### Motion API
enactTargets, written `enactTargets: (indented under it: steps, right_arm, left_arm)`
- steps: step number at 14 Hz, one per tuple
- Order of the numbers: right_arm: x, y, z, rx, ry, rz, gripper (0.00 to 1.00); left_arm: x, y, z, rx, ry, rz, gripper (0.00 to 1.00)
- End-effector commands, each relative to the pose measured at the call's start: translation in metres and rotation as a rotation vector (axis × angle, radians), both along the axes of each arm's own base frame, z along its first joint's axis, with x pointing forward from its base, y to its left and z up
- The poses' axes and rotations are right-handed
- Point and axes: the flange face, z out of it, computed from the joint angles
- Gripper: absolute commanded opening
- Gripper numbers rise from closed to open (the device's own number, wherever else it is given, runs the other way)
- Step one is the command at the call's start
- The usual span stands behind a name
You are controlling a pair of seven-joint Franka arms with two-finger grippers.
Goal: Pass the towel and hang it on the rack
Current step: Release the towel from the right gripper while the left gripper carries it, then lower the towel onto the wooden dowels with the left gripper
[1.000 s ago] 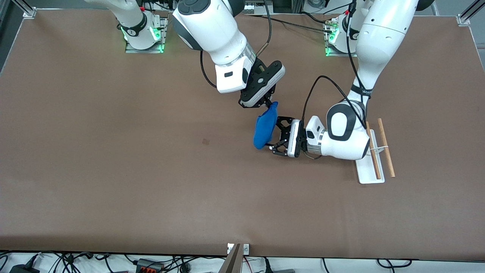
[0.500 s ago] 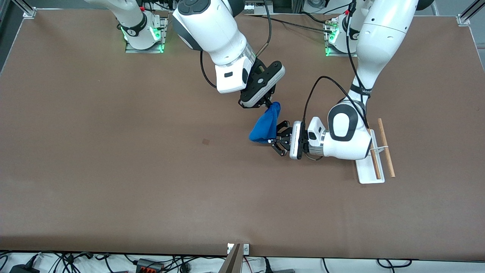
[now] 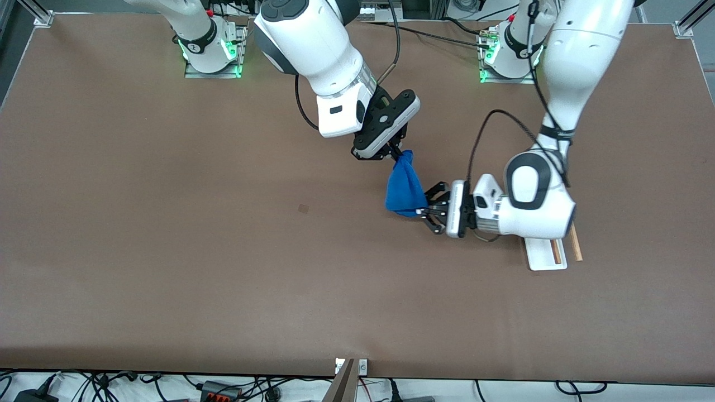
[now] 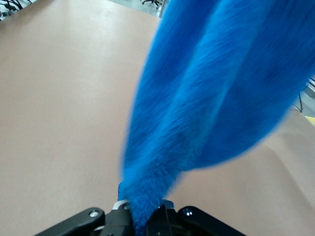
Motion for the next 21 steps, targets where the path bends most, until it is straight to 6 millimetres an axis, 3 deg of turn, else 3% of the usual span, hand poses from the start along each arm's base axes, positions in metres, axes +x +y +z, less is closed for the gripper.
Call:
enactTargets:
  steps: [1,4,7,9,11,13,15,21]
  right_arm:
    - [0.001,0.001,0.004,-0.005,-0.01,-0.009,1.0]
    - [0.014,-0.019,-0.005,-0.06,0.028,-0.034,1.0]
    - [0.05,-0.078,-0.02,-0.198,0.106,-0.123,1.0]
    - [0.069,-0.125,-0.03,-0.302,0.176,-0.194,1.0]
    - [0.088,-0.173,-0.04,-0.388,0.246,-0.265,1.0]
    - [0.107,-0.231,-0.051,-0.453,0.327,-0.349,1.0]
    - [0.122,-0.279,-0.074,-0.476,0.396,-0.417,1.0]
    - [0.144,-0.365,-0.074,-0.461,0.442,-0.536,1.0]
  left_arm:
    - [-0.002,0.019,0.024,0.045,0.022,-0.016,0.01]
    - [-0.006,0.044,0.059,0.155,0.084,-0.008,0.01]
    - [-0.013,0.078,0.109,0.349,0.161,0.057,0.01]
    - [-0.017,0.1,0.128,0.448,0.186,0.097,0.01]
    - [-0.018,0.124,0.131,0.59,0.231,0.164,0.01]
    - [-0.02,0.132,0.132,0.733,0.312,0.261,0.01]
    - [-0.018,0.136,0.131,0.817,0.361,0.345,0.01]
    - [-0.021,0.156,0.122,1.064,0.442,0.505,0.01]
